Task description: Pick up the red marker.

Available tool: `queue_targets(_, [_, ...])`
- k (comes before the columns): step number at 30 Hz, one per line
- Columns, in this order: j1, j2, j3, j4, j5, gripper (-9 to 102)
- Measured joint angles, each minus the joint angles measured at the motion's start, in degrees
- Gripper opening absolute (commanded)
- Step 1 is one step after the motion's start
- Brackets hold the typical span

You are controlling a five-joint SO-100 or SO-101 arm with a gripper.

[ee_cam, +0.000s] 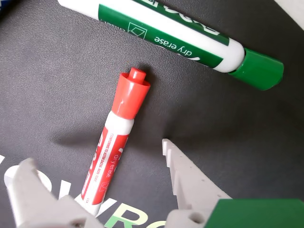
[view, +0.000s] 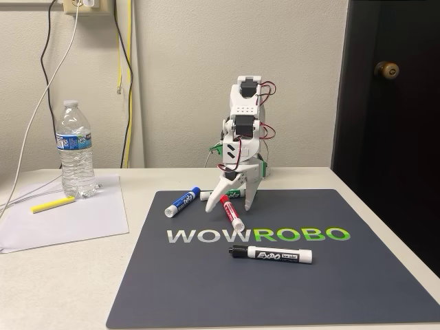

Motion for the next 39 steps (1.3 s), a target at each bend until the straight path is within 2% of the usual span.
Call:
queue_targets(11, [0.00, 0.00, 0.00, -2.64, 1.76, 40])
queue_targets(36, [0.26, 0.35, 0.00, -4.75, 1.76, 30])
queue_targets(39, [0.26, 0.35, 0.00, -5.10, 1.32, 24])
